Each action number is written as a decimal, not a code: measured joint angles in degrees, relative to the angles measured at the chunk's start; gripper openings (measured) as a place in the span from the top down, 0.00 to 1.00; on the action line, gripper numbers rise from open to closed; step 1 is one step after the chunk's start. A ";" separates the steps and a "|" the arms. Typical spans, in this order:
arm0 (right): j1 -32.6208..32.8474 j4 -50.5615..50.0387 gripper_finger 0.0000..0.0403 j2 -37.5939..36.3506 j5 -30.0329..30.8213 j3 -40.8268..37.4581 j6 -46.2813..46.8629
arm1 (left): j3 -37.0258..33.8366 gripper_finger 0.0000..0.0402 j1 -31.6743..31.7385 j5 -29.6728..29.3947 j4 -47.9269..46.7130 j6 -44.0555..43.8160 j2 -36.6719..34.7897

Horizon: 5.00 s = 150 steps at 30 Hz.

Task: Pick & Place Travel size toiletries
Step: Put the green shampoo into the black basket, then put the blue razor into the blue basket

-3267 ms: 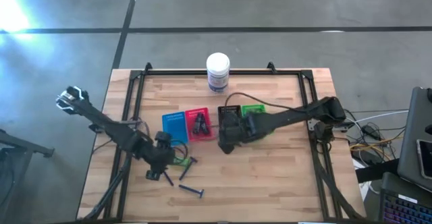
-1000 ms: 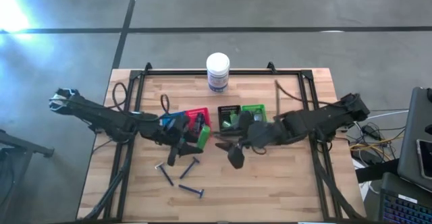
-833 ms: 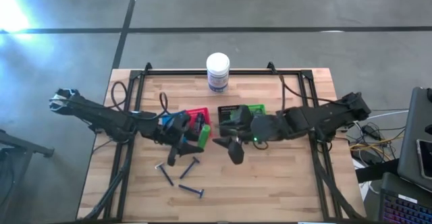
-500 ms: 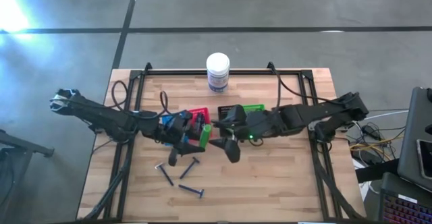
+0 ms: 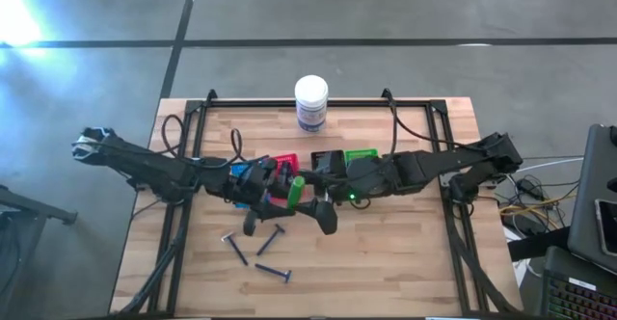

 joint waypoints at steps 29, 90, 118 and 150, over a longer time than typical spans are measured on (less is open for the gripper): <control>-1.40 -4.73 0.35 -0.04 0.46 -0.11 1.37 | 5.71 0.59 1.80 -2.86 0.69 6.25 7.00; -11.11 -22.37 0.68 -0.04 11.30 -4.41 20.48 | 5.19 0.20 2.95 -29.62 -31.89 1.51 5.30; -25.62 -27.54 0.61 17.53 -15.99 -10.59 12.14 | 0.08 0.19 2.40 -12.51 -63.29 -11.39 -11.82; -5.93 -31.60 0.20 8.39 -4.07 -8.52 12.56 | -7.11 0.19 -19.14 10.45 -54.01 -2.90 -1.91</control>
